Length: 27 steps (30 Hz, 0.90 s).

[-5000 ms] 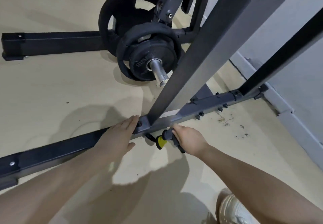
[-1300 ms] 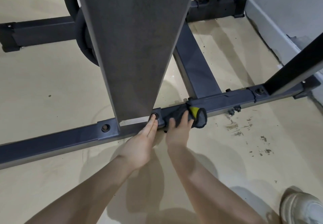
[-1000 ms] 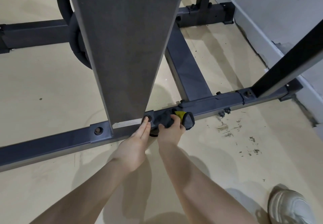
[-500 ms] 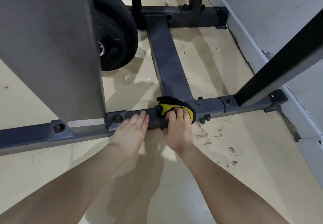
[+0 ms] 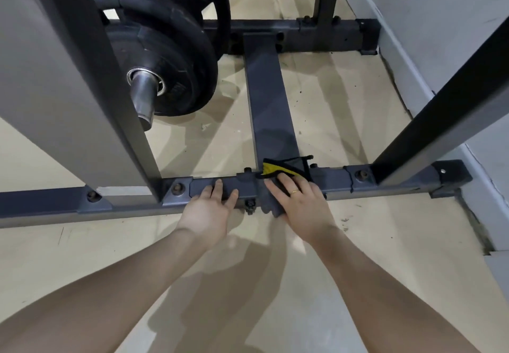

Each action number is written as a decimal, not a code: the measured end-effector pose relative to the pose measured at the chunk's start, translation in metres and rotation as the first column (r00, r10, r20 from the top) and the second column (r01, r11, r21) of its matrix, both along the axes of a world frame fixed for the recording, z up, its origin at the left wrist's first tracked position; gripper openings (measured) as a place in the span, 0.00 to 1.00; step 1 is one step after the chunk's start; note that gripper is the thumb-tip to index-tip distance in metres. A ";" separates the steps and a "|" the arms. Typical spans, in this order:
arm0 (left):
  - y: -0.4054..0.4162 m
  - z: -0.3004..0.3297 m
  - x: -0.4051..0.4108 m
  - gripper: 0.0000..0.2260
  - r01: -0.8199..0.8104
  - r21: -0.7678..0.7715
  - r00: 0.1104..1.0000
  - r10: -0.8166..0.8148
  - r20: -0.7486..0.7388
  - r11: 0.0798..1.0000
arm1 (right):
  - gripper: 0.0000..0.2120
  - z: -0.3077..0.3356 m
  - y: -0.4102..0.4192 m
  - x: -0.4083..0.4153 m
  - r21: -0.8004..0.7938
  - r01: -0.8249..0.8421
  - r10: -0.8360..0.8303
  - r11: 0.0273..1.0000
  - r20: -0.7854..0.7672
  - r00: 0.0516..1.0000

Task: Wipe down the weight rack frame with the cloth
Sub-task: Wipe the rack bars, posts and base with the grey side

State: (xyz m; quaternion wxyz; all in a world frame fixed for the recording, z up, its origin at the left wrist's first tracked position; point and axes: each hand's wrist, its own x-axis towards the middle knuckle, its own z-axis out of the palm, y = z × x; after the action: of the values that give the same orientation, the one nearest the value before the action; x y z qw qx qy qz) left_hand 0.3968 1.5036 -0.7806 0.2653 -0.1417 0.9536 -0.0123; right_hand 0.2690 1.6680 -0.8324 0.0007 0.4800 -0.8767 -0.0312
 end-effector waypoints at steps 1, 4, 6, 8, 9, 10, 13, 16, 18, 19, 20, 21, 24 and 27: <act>-0.001 0.002 -0.001 0.31 -0.002 0.006 1.000 0.002 0.007 1.000 | 0.42 0.002 0.007 -0.009 -0.006 0.040 -0.040 0.999 -0.014 0.999; -0.003 0.003 0.004 0.35 -0.047 0.046 0.999 0.046 0.024 0.998 | 0.38 0.003 0.006 0.001 -0.034 0.204 -0.205 0.978 -0.030 0.978; -0.002 0.004 0.004 0.37 -0.105 0.093 0.994 0.103 0.033 0.990 | 0.38 0.006 -0.008 0.015 -0.014 0.216 -0.216 0.976 -0.014 0.976; 0.001 0.011 -0.001 0.35 -0.166 0.122 0.985 0.158 0.069 0.979 | 0.35 0.025 -0.014 0.015 0.005 0.119 -0.119 0.993 -0.011 0.993; 0.004 0.014 -0.004 0.34 -0.189 0.122 0.980 0.179 0.086 0.974 | 0.34 0.029 -0.014 0.006 0.020 0.027 -0.027 0.999 -0.006 1.000; 0.008 0.016 -0.008 0.32 -0.205 0.116 0.976 0.195 0.091 0.972 | 0.33 0.034 -0.009 -0.006 0.048 -0.045 0.046 0.998 -0.011 0.999; 0.028 0.017 -0.018 0.29 -0.207 0.129 0.974 0.217 -0.066 0.970 | 0.34 0.050 0.026 -0.036 0.074 0.037 -0.031 0.997 -0.081 0.996; 0.056 0.008 -0.034 0.31 -0.055 0.182 0.974 0.092 -0.205 0.982 | 0.35 0.041 0.073 -0.062 -0.039 0.282 -0.284 0.958 -0.039 0.958; 0.070 0.000 -0.046 0.32 -0.022 0.230 0.978 0.069 -0.197 0.973 | 0.34 0.032 0.077 -0.061 -0.033 0.311 -0.309 0.950 0.056 0.949; 0.075 -0.004 -0.051 0.33 -0.051 0.251 0.979 0.097 -0.178 0.967 | 0.34 0.024 0.075 -0.055 0.025 0.327 -0.328 0.945 0.085 0.941; 0.080 -0.007 -0.054 0.33 -0.092 0.269 0.978 0.138 -0.157 0.959 | 0.34 0.016 0.070 -0.047 0.044 0.328 -0.331 0.944 0.100 0.938; 0.084 -0.010 -0.056 0.34 -0.130 0.282 0.974 0.176 -0.143 0.950 | 0.35 0.007 0.064 -0.042 0.017 0.325 -0.325 0.945 0.119 0.938; 0.092 -0.013 -0.057 0.36 -0.172 0.268 0.969 0.212 -0.127 0.948 | 0.36 0.004 0.073 -0.054 -0.025 0.243 -0.242 0.970 0.039 0.970; 0.094 -0.012 -0.058 0.37 -0.203 0.295 0.963 0.244 -0.113 0.934 | 0.34 0.011 0.098 -0.069 0.041 0.186 -0.188 0.982 0.059 0.980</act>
State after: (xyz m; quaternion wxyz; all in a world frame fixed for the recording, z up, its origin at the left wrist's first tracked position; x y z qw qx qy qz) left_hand 0.3391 1.5980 -0.7923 0.2111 -0.2109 0.9403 0.1638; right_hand 0.2000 1.7656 -0.8211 -0.0380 0.3961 -0.9169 -0.0314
